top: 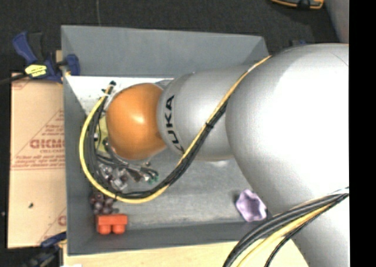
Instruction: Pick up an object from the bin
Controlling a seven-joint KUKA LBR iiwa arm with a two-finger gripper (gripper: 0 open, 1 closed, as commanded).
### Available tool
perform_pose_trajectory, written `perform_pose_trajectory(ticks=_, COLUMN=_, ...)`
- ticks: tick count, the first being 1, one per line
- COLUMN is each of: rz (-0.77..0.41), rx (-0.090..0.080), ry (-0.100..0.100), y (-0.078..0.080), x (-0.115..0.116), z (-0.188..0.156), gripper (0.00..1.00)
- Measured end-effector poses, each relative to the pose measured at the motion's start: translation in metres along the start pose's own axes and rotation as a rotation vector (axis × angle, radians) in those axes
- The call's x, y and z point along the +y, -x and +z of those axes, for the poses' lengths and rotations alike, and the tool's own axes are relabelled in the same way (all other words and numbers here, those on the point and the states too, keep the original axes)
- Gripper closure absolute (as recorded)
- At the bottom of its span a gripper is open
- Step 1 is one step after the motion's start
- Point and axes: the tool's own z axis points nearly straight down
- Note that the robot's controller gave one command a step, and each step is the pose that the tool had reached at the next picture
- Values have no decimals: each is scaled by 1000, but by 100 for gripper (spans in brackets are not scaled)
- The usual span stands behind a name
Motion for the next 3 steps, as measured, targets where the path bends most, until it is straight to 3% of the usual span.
perform_pose_trajectory(ticks=1, rz=0, rx=14, ry=3, y=-4, x=1, z=-25, gripper=100)
perform_pose_trajectory(ticks=2, rz=3, rx=4, ry=0, y=0, x=-1, z=-57, gripper=100)
perform_pose_trajectory(ticks=3, rz=5, rx=6, ry=0, y=-1, x=-1, z=-70, gripper=100)
